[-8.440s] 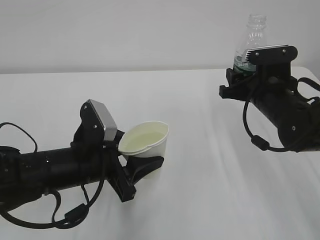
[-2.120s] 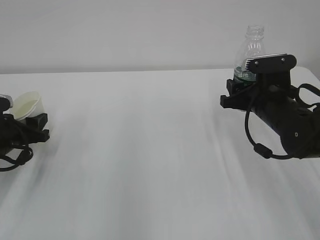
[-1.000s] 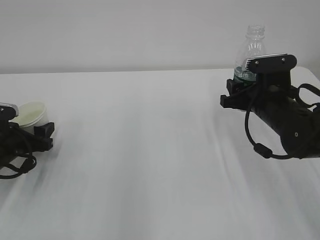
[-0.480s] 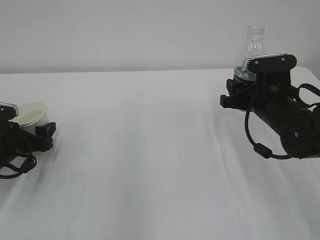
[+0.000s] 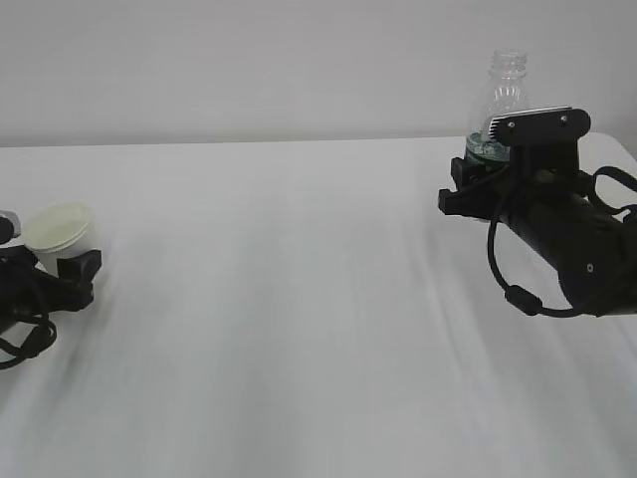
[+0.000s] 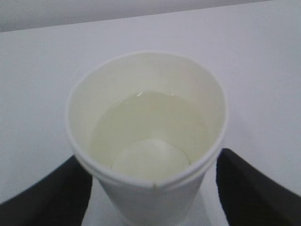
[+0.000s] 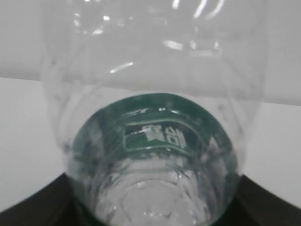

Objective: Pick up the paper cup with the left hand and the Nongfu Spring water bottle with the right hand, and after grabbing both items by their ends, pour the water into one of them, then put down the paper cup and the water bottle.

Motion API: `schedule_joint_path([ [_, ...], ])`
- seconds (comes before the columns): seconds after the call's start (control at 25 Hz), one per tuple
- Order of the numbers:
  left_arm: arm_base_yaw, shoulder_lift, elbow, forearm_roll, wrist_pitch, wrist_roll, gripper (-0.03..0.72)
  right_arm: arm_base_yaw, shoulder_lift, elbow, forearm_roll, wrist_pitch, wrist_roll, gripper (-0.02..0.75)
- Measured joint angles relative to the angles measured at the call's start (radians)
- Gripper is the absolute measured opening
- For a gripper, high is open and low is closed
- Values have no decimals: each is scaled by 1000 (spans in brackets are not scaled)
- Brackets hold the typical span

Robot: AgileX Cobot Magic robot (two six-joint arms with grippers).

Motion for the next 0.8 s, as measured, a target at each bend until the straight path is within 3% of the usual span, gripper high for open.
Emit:
schedule_joint_path([
  [0.4,-4,-81,112,6,0,0,598,0,0,0,0,0,6,456],
  [0.8,-73,-233,201,13,0,0,593,0,0,0,0,0,7,456],
])
